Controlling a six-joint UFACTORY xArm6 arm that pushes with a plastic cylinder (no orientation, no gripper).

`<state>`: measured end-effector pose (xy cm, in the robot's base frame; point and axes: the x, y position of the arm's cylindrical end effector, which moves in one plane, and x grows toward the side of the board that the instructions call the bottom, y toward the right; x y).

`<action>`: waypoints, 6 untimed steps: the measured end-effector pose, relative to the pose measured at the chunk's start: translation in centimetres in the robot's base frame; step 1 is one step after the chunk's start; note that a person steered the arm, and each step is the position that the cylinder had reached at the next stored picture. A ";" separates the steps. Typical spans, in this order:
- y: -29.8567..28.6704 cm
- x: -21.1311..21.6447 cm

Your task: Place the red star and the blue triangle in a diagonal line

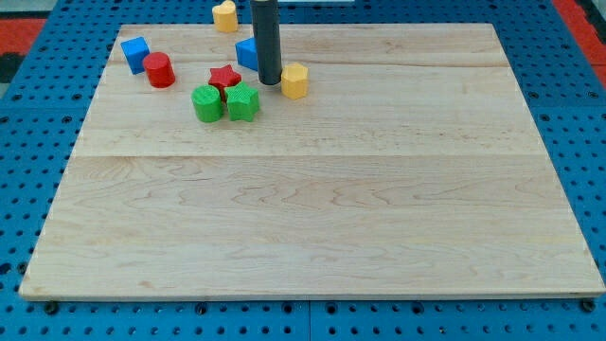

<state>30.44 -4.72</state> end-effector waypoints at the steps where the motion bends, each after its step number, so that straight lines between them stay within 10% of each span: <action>1: 0.8 -0.5; 3: -4.5 -0.2; 6: 2.5 -4.7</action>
<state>25.74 -2.21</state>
